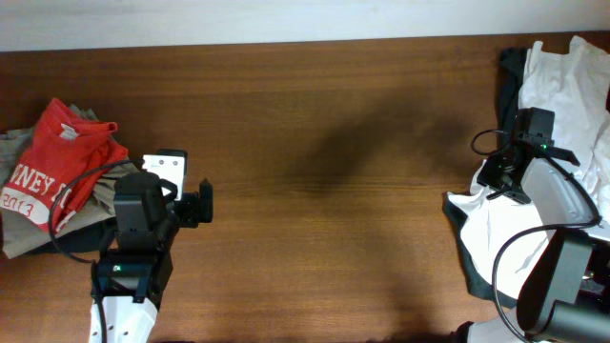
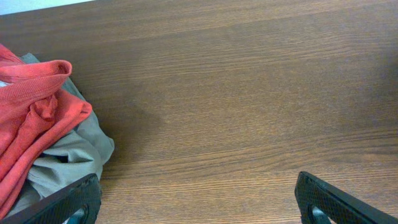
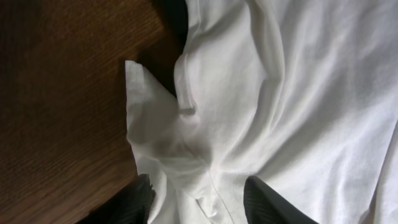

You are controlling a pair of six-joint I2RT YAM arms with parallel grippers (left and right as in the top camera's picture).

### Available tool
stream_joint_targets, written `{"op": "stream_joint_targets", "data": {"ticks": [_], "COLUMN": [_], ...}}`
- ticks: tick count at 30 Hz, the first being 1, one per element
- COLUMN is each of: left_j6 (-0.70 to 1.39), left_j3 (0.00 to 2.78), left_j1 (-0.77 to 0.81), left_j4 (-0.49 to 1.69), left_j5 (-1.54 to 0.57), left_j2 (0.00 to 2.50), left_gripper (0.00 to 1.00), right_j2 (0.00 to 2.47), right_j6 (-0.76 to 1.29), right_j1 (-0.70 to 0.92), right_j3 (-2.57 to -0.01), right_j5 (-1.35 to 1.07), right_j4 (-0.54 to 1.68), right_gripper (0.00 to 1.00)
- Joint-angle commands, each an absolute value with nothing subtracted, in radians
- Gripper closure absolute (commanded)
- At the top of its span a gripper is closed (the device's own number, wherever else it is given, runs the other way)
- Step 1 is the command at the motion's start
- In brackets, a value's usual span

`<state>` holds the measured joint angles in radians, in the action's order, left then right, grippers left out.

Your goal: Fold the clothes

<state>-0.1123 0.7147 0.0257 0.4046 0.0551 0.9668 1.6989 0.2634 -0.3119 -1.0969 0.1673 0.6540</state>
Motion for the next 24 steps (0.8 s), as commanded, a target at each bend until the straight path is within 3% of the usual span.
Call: {"op": "stream_joint_targets", "data": {"ticks": [1, 3, 5, 8, 11, 15, 18, 19, 21, 22, 23, 24], "left_j6": [-0.118, -0.118, -0.118, -0.118, -0.118, -0.118, -0.118, -0.118, -0.118, -0.118, -0.118, -0.117], "left_j3": [0.734, 0.734, 0.734, 0.734, 0.734, 0.734, 0.734, 0.734, 0.734, 0.734, 0.734, 0.734], "left_j1": [0.024, 0.024, 0.024, 0.024, 0.024, 0.024, 0.024, 0.024, 0.024, 0.024, 0.024, 0.024], "left_j4": [0.405, 0.405, 0.405, 0.405, 0.405, 0.405, 0.405, 0.405, 0.402, 0.390, 0.382, 0.371], "left_j5": [0.039, 0.039, 0.040, 0.040, 0.040, 0.040, 0.040, 0.040, 0.039, 0.039, 0.040, 0.038], "left_j2": [0.967, 0.967, 0.967, 0.967, 0.967, 0.967, 0.967, 0.967, 0.967, 0.967, 0.967, 0.967], "left_gripper": [0.01, 0.01, 0.01, 0.01, 0.01, 0.01, 0.01, 0.01, 0.01, 0.01, 0.01, 0.01], "right_j2": [1.736, 1.790, 1.805, 1.735, 1.665, 1.697, 1.723, 1.724, 1.724, 1.724, 1.724, 1.723], "right_j6": [0.271, 0.271, 0.271, 0.266, 0.159, 0.120, 0.166, 0.165, 0.165, 0.165, 0.166, 0.167], "right_j1": [-0.315, -0.315, -0.315, -0.315, -0.257, 0.019, 0.286, 0.375, 0.463, 0.466, 0.451, 0.414], "right_j3": [-1.097, -1.098, -1.099, -1.217, -1.480, -1.488, -1.487, -1.488, -1.488, -1.488, -1.488, -1.488], "right_j5": [0.157, 0.142, 0.139, 0.074, -0.266, -0.267, -0.270, -0.254, -0.095, -0.012, 0.054, 0.102], "right_j4": [0.647, 0.631, 0.602, 0.683, 0.813, 0.857, 0.610, 0.476, 0.386, 0.410, 0.455, 0.524], "right_gripper": [0.41, 0.43, 0.94, 0.96, 0.96, 0.96, 0.94, 0.85, 0.51, 0.37, 0.14, 0.07]}}
